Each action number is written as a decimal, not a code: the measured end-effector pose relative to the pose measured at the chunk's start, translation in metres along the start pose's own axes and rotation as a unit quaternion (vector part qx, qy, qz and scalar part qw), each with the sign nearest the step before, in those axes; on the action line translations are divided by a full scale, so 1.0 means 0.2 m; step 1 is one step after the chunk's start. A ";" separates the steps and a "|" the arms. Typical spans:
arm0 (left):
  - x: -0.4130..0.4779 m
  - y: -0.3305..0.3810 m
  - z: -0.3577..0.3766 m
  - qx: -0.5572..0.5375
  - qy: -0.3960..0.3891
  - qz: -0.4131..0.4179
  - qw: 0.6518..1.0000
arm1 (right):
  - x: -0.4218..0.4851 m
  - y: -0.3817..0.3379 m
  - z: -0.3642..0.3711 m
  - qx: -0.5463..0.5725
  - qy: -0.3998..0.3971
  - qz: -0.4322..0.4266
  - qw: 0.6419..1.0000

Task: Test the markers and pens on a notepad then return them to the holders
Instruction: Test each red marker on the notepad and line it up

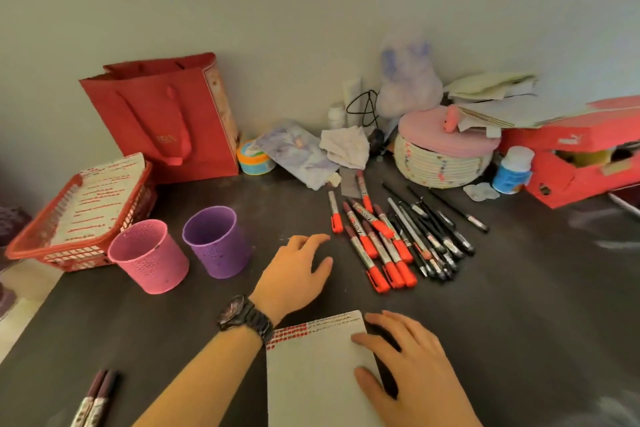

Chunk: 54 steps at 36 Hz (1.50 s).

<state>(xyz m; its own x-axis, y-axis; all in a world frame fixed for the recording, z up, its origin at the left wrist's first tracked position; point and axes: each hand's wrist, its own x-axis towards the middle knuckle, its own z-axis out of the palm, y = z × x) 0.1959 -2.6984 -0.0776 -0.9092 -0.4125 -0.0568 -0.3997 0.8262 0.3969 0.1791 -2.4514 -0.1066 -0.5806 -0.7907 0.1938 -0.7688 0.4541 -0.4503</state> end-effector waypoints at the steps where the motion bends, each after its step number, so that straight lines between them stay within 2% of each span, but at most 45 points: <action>1: 0.07 0.02 0.00 0.013 -0.001 0.002 1.000 | 0.01 0.00 0.00 0.001 0.004 -0.001 1.000; 7: 0.33 0.12 0.01 0.122 0.010 -0.010 0.992 | 0.03 0.04 0.01 -0.012 -0.010 -0.006 1.000; 14: 0.36 0.07 -0.01 0.090 0.034 -0.063 0.993 | 0.03 0.04 0.00 0.006 -0.006 -0.002 1.000; 17: 0.32 0.02 -0.03 0.028 0.061 -0.089 0.994 | 0.03 0.04 0.01 0.011 -0.001 -0.008 1.000; 20: 0.22 -0.04 -0.06 -0.108 0.087 -0.133 0.981 | 0.02 0.04 0.01 -0.005 0.005 -0.020 1.000; 24: 0.00 -0.07 -0.07 -0.307 0.138 -0.197 0.921 | 0.03 0.04 0.01 -0.015 0.033 -0.025 0.999; 28: -0.28 -0.06 -0.08 -0.462 0.146 -0.208 0.850 | 0.03 0.03 0.03 -0.019 0.056 -0.024 0.998; 33: -0.60 -0.02 -0.08 -0.534 0.159 -0.205 0.805 | 0.01 0.01 0.03 0.022 0.057 0.007 0.998; 35: -0.69 0.00 -0.07 -0.544 0.159 -0.200 0.799 | 0.01 -0.01 0.01 0.065 0.077 0.024 0.995; 38: -0.81 0.04 -0.05 -0.543 0.149 -0.191 0.804 | 0.00 -0.08 -0.04 0.185 0.061 0.102 0.976; 40: -0.87 0.07 -0.04 -0.542 0.130 -0.172 0.812 | 0.00 -0.16 -0.09 0.295 0.043 0.165 0.940; 42: -0.91 0.11 -0.03 -0.550 0.095 -0.139 0.818 | 0.02 -0.24 -0.11 0.410 0.015 0.206 0.889; 44: -0.95 0.15 -0.02 -0.541 0.056 -0.119 0.831 | 0.02 -0.32 -0.11 0.536 -0.012 0.245 0.808; 47: -0.97 0.19 0.01 -0.500 0.029 -0.132 0.855 | -0.01 -0.43 -0.09 0.667 0.047 0.251 0.700; 51: -0.99 0.22 0.04 -0.354 0.068 -0.140 0.922 | -0.05 -0.53 -0.08 0.788 0.082 0.258 0.552; 54: -0.99 0.26 0.08 -0.258 0.133 -0.141 0.946 | -0.03 -0.57 -0.09 0.847 0.095 0.299 0.430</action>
<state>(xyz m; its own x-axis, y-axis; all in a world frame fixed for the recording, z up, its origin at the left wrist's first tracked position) 0.3527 -2.5688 -0.0603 -0.6852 -0.7280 -0.0217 -0.4497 0.3994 0.7989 0.2661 -2.4906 -0.0401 -0.6738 -0.6200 -0.4019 0.7369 -0.5244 -0.4265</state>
